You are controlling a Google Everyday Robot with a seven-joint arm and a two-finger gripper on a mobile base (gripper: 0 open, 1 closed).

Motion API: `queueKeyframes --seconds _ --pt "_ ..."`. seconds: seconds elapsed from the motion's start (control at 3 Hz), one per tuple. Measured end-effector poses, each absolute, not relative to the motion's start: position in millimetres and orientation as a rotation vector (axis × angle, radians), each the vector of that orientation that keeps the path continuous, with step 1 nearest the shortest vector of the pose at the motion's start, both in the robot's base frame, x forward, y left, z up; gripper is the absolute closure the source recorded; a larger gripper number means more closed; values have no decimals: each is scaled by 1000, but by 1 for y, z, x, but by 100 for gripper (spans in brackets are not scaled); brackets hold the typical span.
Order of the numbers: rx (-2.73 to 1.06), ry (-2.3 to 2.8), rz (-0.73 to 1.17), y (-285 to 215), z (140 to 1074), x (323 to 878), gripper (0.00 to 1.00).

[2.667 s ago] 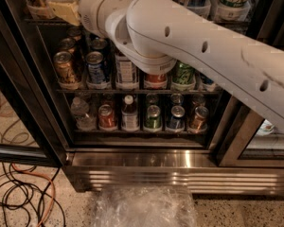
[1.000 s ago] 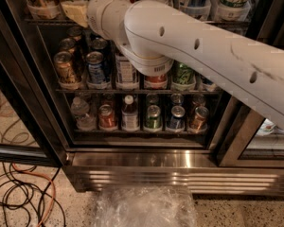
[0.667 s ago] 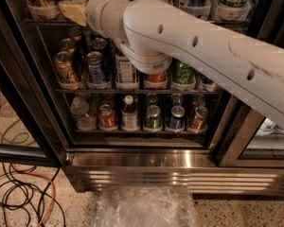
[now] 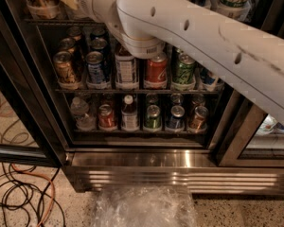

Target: Pick 7up can from top shelf of fridge

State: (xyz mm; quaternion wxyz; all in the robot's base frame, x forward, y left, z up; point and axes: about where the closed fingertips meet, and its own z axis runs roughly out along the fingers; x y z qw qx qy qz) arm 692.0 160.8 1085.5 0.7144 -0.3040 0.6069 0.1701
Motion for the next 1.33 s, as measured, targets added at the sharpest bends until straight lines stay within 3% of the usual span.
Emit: queueKeyframes --seconds 0.67,1.0,1.33 --pt "-664 1380 371 152 1079 695 86" --pt "-664 1380 371 152 1082 695 100" --pt "-657 1407 376 143 1078 693 100"
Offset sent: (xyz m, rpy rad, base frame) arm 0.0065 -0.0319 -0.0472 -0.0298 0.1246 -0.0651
